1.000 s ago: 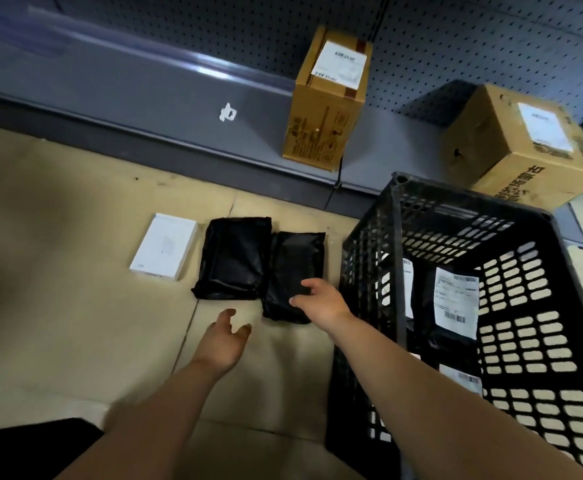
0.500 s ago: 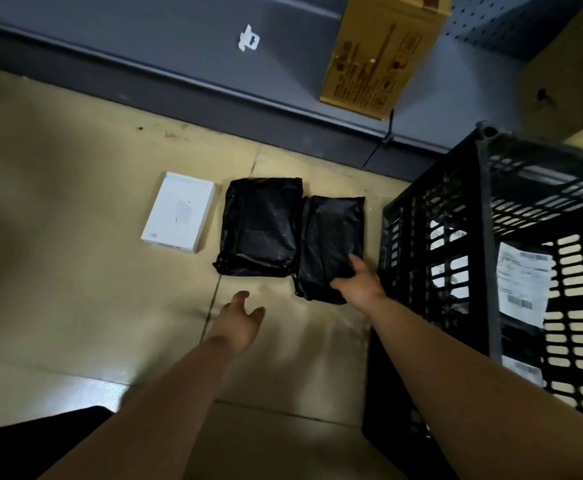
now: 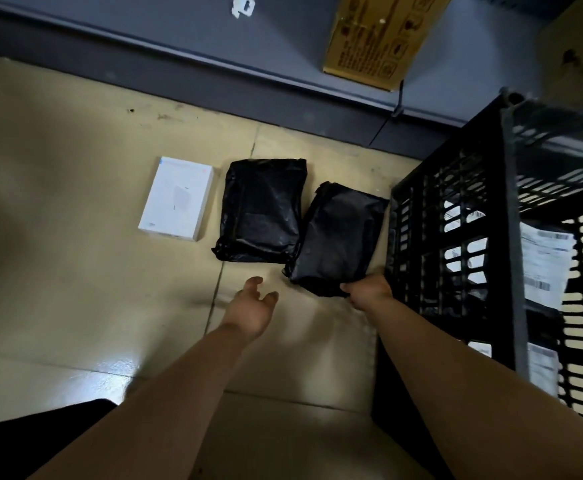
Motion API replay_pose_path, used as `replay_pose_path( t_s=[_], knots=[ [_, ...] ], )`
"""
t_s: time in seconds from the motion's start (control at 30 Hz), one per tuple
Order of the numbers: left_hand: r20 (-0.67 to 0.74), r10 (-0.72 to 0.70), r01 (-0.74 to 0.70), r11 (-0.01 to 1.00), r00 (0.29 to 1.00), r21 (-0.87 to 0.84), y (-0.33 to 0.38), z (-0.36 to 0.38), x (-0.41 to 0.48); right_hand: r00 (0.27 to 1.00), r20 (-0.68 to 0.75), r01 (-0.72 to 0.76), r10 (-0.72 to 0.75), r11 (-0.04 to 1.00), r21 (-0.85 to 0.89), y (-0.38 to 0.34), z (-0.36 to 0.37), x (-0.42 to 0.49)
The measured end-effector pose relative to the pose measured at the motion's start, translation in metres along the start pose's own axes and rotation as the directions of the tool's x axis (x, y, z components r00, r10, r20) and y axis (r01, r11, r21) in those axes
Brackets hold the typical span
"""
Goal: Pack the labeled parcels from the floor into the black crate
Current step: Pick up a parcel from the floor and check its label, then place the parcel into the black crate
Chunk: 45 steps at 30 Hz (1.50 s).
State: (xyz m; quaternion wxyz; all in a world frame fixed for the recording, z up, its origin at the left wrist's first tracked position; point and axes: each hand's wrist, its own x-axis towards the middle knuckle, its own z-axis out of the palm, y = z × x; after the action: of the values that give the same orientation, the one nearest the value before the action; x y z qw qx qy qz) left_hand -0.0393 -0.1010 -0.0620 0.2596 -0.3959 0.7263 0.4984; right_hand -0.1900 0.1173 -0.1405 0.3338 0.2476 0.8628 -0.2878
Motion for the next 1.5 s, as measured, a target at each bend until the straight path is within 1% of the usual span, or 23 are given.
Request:
replay_pose_path(
  t_s=[0.07, 0.13, 0.23, 0.3, 0.4, 0.43, 0.53, 0.63, 0.73, 0.8, 0.9, 1.03, 1.13, 1.23, 1.27, 1.37, 1.5],
  knots=[
    [-0.001, 0.025, -0.025, 0.999, 1.0, -0.027, 0.007, 0.0, -0.006, 0.999, -0.002, 0.041, -0.041, 0.999, 0.034, -0.022, -0.013, -0.051],
    [-0.011, 0.046, -0.047, 0.996, 0.999, -0.073, 0.018, -0.001, -0.014, 0.997, -0.02, 0.076, -0.075, 0.994, 0.08, -0.037, -0.026, -0.083],
    [-0.072, 0.094, -0.106, 0.975, 0.993, -0.196, 0.043, -0.001, -0.031, 0.98, -0.067, 0.195, -0.187, 0.97, 0.147, -0.057, -0.041, -0.116],
    [-0.124, 0.126, -0.159, 0.938, 0.984, -0.307, 0.063, -0.001, -0.044, 0.951, -0.103, 0.303, -0.29, 0.942, 0.146, -0.073, -0.051, -0.138],
    [-0.167, 0.125, -0.191, 0.854, 0.978, -0.484, 0.094, -0.007, -0.069, 0.895, -0.144, 0.441, -0.423, 0.887, 0.135, -0.099, -0.068, -0.177],
    [-0.154, 0.113, -0.18, 0.818, 0.982, -0.547, 0.102, -0.007, -0.076, 0.872, -0.15, 0.485, -0.467, 0.865, 0.13, -0.106, -0.075, -0.19],
    [-0.016, 0.074, -0.064, 0.708, 0.997, -0.703, 0.118, -0.006, -0.104, 0.803, -0.132, 0.594, -0.581, 0.797, 0.106, -0.114, -0.096, -0.228],
    [0.114, 0.113, 0.021, 0.616, 0.987, -0.788, 0.131, -0.005, -0.135, 0.712, -0.093, 0.701, -0.696, 0.71, 0.059, -0.108, -0.11, -0.258],
    [0.196, 0.201, 0.053, 0.555, 0.96, -0.83, 0.149, -0.006, -0.164, 0.549, -0.105, 0.829, -0.829, 0.556, -0.058, -0.093, -0.135, -0.285],
    [0.193, 0.237, 0.045, 0.518, 0.952, -0.854, 0.161, -0.007, -0.178, 0.444, -0.076, 0.879, -0.893, 0.45, -0.157, -0.084, -0.152, -0.3],
    [0.19, 0.292, 0.025, 0.49, 0.937, -0.871, 0.177, -0.009, -0.204, 0.324, -0.026, 0.907, -0.946, 0.318, -0.277, -0.07, -0.177, -0.319],
    [0.203, 0.393, -0.005, 0.467, 0.897, -0.884, 0.192, -0.013, -0.244, 0.173, 0.052, 0.893, -0.984, 0.134, -0.43, -0.055, -0.202, -0.34],
    [0.21, 0.432, -0.007, 0.448, 0.877, -0.894, 0.201, -0.017, -0.268, 0.047, 0.13, 0.863, -0.99, -0.025, -0.505, -0.047, -0.219, -0.353],
    [0.226, 0.456, 0.01, 0.43, 0.861, -0.903, 0.208, -0.019, -0.284, -0.051, 0.192, 0.831, -0.98, -0.148, -0.536, -0.04, -0.234, -0.366],
    [0.236, 0.458, 0.016, 0.433, 0.857, -0.901, 0.211, -0.019, -0.289, -0.071, 0.204, 0.822, -0.976, -0.173, -0.542, -0.038, -0.239, -0.371],
    [0.261, 0.462, 0.014, 0.472, 0.847, -0.882, 0.214, -0.018, -0.301, -0.101, 0.225, 0.803, -0.969, -0.213, -0.557, -0.032, -0.249, -0.385],
    [0.254, 0.507, -0.056, 0.519, 0.824, -0.853, 0.22, -0.016, -0.32, -0.115, 0.194, 0.802, -0.974, -0.207, -0.56, -0.023, -0.258, -0.405]
  ],
)
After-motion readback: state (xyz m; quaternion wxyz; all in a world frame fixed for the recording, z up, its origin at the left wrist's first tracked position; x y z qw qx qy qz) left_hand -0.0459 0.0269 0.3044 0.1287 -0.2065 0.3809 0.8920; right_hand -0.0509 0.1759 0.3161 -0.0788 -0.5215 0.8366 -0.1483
